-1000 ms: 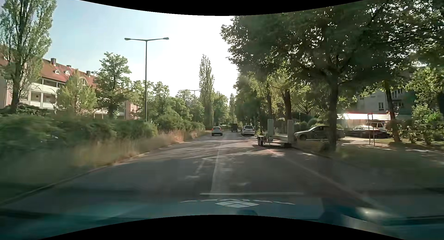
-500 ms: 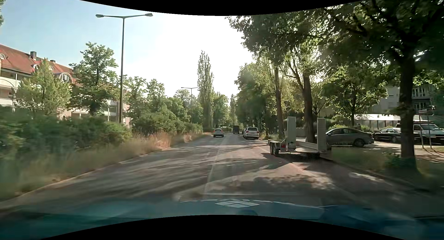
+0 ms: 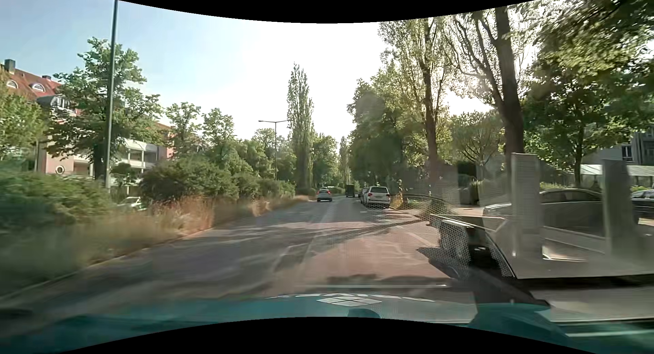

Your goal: Follow the waypoints while adhering to traffic rules and regulations

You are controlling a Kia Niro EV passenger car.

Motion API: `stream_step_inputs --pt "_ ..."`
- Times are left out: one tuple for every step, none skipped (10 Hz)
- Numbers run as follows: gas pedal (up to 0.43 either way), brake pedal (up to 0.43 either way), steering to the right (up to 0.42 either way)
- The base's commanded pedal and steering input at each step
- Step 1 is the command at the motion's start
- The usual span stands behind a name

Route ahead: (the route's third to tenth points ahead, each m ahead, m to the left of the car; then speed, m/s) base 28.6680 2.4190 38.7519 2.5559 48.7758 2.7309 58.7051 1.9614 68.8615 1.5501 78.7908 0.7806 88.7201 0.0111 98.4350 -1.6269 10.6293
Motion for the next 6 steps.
stream_step_inputs --pt "0.24 0.0 0.0" --pt "0.24 0.0 0.0" --pt "0.24 0.0 0.0" --pt "0.24 0.0 0.0" --pt "0.24 0.0 0.0" --pt "0.24 0.0 0.0"
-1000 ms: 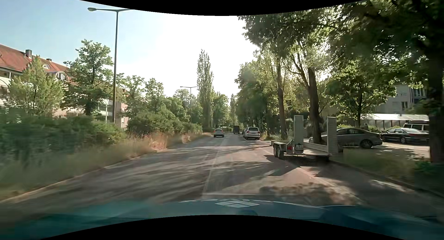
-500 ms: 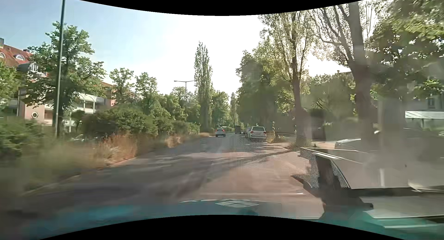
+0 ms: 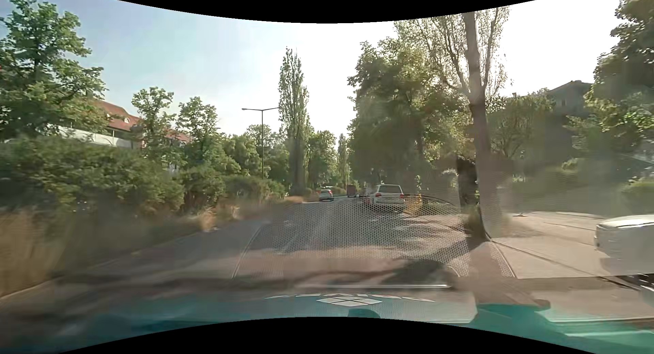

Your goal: Follow the waypoints while adhering to traffic rules and regulations

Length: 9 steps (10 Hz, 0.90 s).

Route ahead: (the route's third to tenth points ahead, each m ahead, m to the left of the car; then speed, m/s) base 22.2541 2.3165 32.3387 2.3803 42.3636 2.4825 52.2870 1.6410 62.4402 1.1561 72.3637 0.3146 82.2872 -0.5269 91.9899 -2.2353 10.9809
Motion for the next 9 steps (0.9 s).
stream_step_inputs --pt "0.24 0.0 0.0" --pt "0.24 0.0 0.0" --pt "0.228 0.0 0.001" --pt "0.22 0.0 0.001" --pt "0.209 0.0 0.001" --pt "0.209 0.0 0.001" --pt "0.209 0.0 0.001" --pt "0.209 0.0 0.001" --pt "0.197 0.0 0.001"
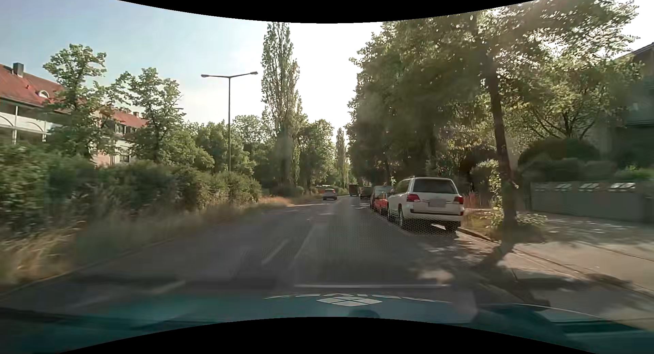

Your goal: Follow the waypoints while adhering to traffic rules and regulations

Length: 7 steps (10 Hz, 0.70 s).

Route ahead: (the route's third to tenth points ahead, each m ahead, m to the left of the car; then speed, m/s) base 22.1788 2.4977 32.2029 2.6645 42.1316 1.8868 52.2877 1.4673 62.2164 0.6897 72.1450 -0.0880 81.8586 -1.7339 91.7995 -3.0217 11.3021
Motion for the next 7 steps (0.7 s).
stream_step_inputs --pt "0.189 0.0 0.001" --pt "0.177 0.0 0.001" --pt "0.177 0.0 0.001" --pt "0.177 0.0 0.001" --pt "0.177 0.0 0.002" --pt "0.177 0.0 0.002" --pt "0.177 0.0 0.002"
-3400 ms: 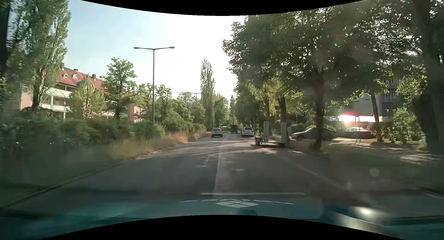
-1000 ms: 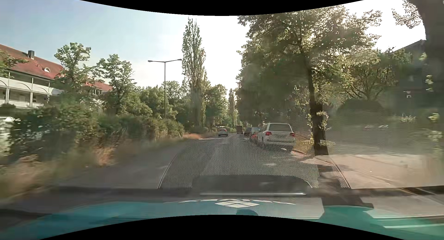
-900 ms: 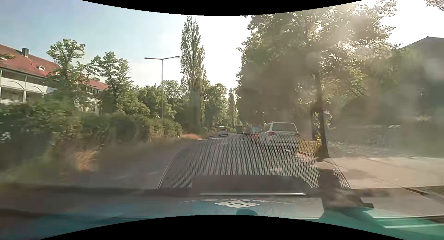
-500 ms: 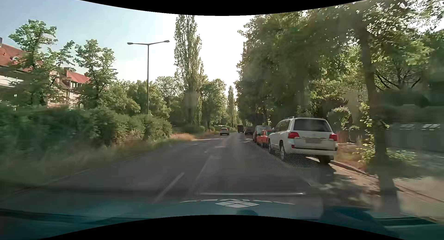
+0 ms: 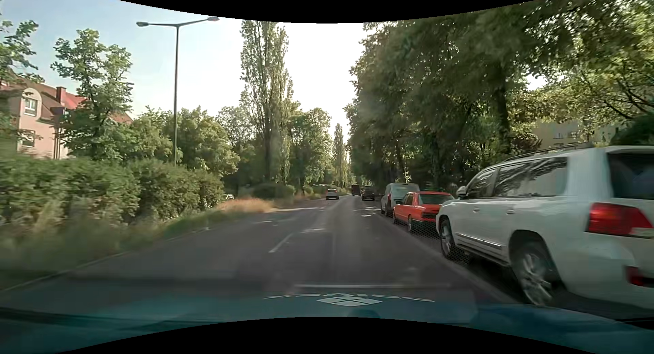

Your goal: Follow the waypoints while adhering to traffic rules and regulations

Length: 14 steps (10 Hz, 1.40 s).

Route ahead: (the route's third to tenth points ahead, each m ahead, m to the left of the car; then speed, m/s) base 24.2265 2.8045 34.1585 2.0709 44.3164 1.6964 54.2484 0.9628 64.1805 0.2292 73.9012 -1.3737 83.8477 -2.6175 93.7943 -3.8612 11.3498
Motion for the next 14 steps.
stream_step_inputs --pt "0.177 0.0 0.002" --pt "0.177 0.0 0.002" --pt "0.177 0.0 0.002" --pt "0.177 0.0 0.002" --pt "0.177 0.0 0.002" --pt "0.177 0.0 0.002" --pt "0.169 0.0 0.002" --pt "0.169 0.0 0.002" --pt "0.15 0.0 0.001" --pt "0.15 0.0 0.0" --pt "0.15 0.0 -0.003" --pt "0.15 0.0 -0.003" --pt "0.15 0.0 -0.002" --pt "0.15 0.0 0.002"
